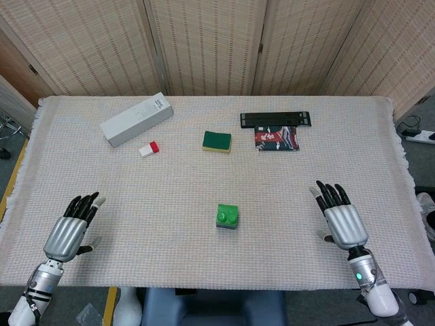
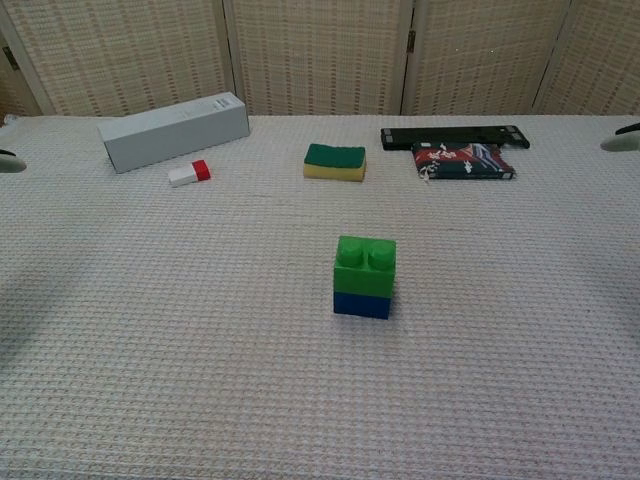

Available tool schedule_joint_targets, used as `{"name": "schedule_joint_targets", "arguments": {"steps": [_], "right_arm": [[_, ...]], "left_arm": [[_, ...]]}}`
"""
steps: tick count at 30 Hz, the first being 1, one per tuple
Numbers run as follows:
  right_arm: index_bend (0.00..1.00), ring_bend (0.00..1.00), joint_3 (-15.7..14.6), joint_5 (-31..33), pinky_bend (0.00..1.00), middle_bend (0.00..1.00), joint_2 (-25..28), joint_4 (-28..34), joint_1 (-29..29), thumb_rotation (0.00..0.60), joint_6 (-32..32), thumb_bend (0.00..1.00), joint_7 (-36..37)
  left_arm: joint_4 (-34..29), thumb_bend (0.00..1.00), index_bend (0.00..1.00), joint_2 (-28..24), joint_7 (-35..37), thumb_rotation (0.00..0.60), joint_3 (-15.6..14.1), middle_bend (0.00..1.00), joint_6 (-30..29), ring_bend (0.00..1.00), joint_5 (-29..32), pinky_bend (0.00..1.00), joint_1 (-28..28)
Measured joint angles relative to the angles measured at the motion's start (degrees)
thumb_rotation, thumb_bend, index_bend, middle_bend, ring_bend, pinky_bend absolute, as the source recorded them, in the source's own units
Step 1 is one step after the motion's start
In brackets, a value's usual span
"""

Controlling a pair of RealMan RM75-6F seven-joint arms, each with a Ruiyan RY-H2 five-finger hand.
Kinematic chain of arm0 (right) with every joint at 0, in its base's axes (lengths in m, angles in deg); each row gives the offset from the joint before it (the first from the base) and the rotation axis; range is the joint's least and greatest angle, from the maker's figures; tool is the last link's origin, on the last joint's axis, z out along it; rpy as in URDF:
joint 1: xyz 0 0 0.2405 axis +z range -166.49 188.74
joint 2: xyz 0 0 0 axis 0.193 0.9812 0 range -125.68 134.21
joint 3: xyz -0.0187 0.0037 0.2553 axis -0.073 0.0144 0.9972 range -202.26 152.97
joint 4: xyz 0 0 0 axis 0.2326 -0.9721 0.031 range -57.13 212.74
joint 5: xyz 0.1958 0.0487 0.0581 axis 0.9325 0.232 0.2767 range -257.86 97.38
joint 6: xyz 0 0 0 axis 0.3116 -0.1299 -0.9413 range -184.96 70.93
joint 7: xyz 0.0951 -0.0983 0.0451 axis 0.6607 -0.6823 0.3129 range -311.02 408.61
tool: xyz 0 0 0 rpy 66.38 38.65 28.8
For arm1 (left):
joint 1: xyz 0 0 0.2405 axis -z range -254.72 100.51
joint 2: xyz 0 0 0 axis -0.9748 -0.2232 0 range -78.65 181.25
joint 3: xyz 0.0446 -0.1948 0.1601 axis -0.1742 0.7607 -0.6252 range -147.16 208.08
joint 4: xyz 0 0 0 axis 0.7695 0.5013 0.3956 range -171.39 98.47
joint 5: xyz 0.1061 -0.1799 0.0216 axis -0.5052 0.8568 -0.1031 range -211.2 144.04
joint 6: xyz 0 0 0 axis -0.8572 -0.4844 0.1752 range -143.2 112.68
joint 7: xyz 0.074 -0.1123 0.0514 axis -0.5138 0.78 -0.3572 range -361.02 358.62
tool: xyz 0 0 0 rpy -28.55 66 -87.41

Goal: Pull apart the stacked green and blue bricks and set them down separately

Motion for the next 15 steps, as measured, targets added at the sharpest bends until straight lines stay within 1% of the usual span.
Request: {"name": "schedule_joint_targets", "arguments": {"steps": [5, 8, 12, 15], "right_arm": [[0.00, 0.03, -0.2, -0.6, 0.00, 0.00, 0.3, 0.4, -0.2, 0.600, -0.4, 0.20, 0.3], [0.00, 0.03, -0.5, -1.7, 0.00, 0.00, 0.8, 0.9, -0.5, 0.600, -1.0, 0.20, 1.3], [0.00, 0.03, -0.9, -3.0, 0.00, 0.00, 2.3, 2.3, -1.4, 0.600, -2.7, 0.20, 2.8], [0.00, 0.03, -1.0, -4.2, 0.00, 0.00, 2.7, 2.7, -1.8, 0.600, -3.5, 0.20, 3.4]], "left_arm": [[-0.1, 0.34, 0.05, 0.1, -0.3, 0.600, -0.2, 0.03, 0.2, 0.00, -0.4, 0.00, 0.2], [-0.6, 0.34, 0.05, -0.3, 0.9, 0.600, -0.6, 0.04, 0.9, 0.00, -1.0, 0.00, 0.5], [-1.0, 0.33, 0.05, -0.8, 5.5, 0.600, -1.3, 0.05, 2.1, 0.00, -3.8, 0.00, 1.9], [-1.1, 0.33, 0.05, -1.0, 9.1, 0.600, -1.7, 0.12, 4.1, 0.00, -7.2, 0.00, 4.4]]}}
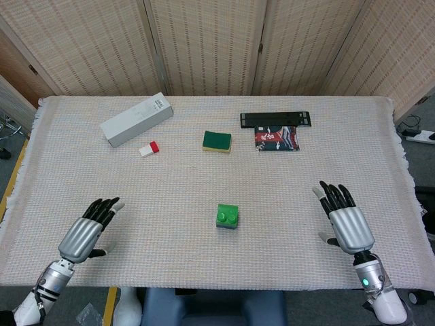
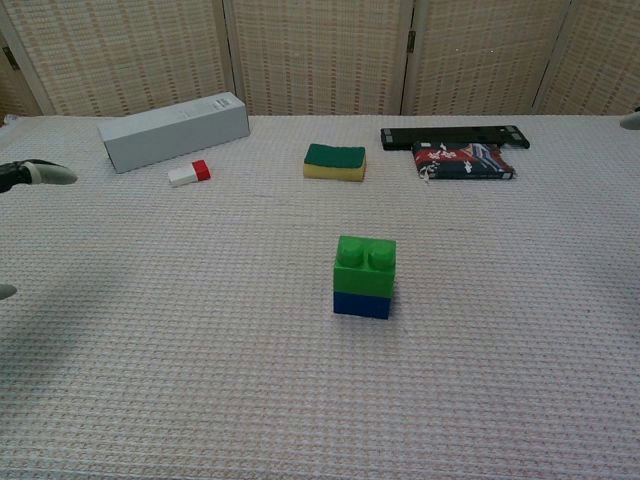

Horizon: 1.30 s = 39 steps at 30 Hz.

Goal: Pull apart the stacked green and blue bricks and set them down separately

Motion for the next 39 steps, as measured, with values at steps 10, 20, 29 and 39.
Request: {"name": "schedule_joint_targets", "arguments": {"steps": [10, 20, 29, 39], "right_arm": [[0.00, 0.03, 0.0, -1.0, 0.00, 0.00, 0.5, -0.3, -0.1, 0.600, 0.0, 0.20, 1.6], [0.00, 0.03, 0.8, -0.1, 0.00, 0.00, 0.6, -0.5, 0.1, 0.600, 0.5, 0.20, 2.1], [0.00, 0.03, 1.4, -0.4, 0.00, 0.00, 1.2, -0.7, 0.0, 0.600, -0.2, 0.20, 4.6], [0.00, 0.03, 2.2, 0.9, 0.00, 0.00, 2.4, -1.1, 0.1, 0.600, 0.6, 0.20, 7.0]], "left_arm": [[-2.0, 0.33, 0.10, 1.4, 11.7, 0.600, 1.4, 0.19, 4.5, 0.00, -4.0, 0.00, 7.8], [-4.1, 0.33, 0.11, 3.6, 13.1, 0.600, 5.2, 0.19, 15.2, 0.00, 4.0, 0.00, 15.2], [-4.7, 0.32, 0.10, 8.8, 6.2, 0.600, 8.1, 0.19, 20.9, 0.00, 9.8, 0.00, 20.0], [0.0, 0.32, 0.09, 16.7, 0.7, 0.600, 12.4, 0.19, 26.5, 0.00, 21.0, 0.00, 26.2]]}}
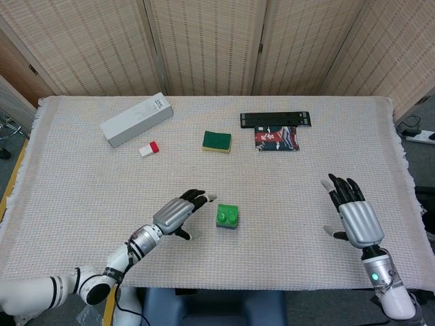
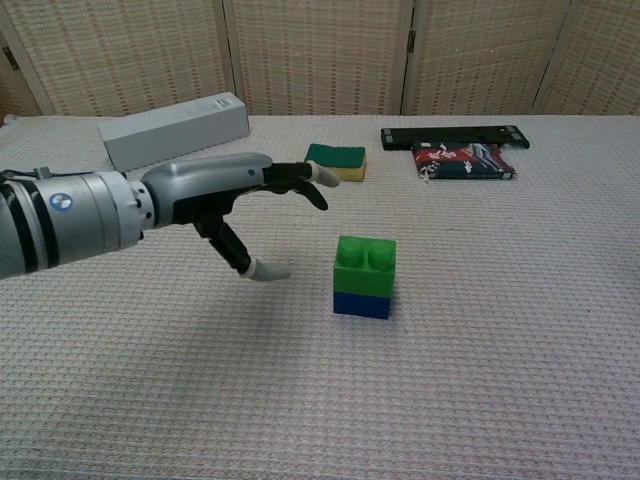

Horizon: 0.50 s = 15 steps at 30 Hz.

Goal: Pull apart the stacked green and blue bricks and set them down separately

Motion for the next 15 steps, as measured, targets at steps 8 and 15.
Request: {"name": "schedule_joint_targets", "arguments": {"steps": [8, 15], "right_arm": [[0.00, 0.03, 0.4, 0.4, 0.00, 0.00, 0.7, 0.0, 0.0, 0.600, 0.1, 0.20, 1.5], [0.00, 0.03, 0.3, -0.2, 0.00, 0.00, 1.7, 0.1, -0.2, 0.600, 0.0, 0.20, 3.4]], "left_arm": [[2.9, 0.32, 0.09, 3.8, -3.3, 0.600, 0.9, 0.19, 1.7, 0.00, 4.4, 0.00, 2.9], [6.5, 0.32, 0.10, 7.1, -6.9, 0.600, 0.8, 0.19, 1.0, 0.00, 6.6, 0.00, 4.5]]}}
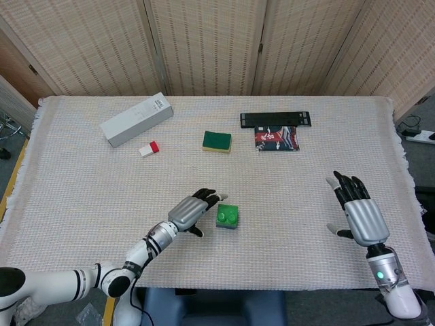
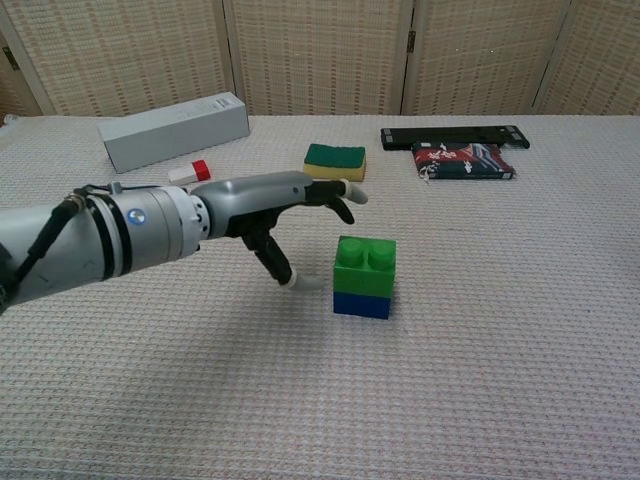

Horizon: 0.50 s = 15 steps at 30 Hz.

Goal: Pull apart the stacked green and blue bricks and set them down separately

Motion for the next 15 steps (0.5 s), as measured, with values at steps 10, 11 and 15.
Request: {"name": "schedule_joint_targets", "arguments": {"steps": [10, 11, 15], "right_arm": [[0.00, 0.03, 0.0, -0.1, 0.00, 0.00, 0.3, 0.0, -0.1, 0.600, 0.0, 0.20, 0.5], [0.00, 0.03, 0.0, 0.0, 0.00, 0.00, 0.3, 0.0, 0.0, 0.600, 0.0, 0.20, 0.5], [0.00, 0.03, 0.1, 0.2, 0.00, 0.00, 0.4, 0.0, 0.0, 0.600, 0.3, 0.20, 0.7]], "left_arm": [[4.0, 0.32, 0.13, 2.8, 0.4, 0.600, -0.1, 0.21, 0.6, 0.00, 0.9, 0.00, 1.4], [4.3, 0.32, 0.13, 2.9, 0.4, 0.600, -0.1, 0.22, 0.7, 0.00, 0.8, 0.00, 1.5], [5.6, 0.33, 0.16, 3.9, 1.0, 0.600, -0.2, 0.26, 0.7, 0.01, 0.6, 0.00, 1.7]]}}
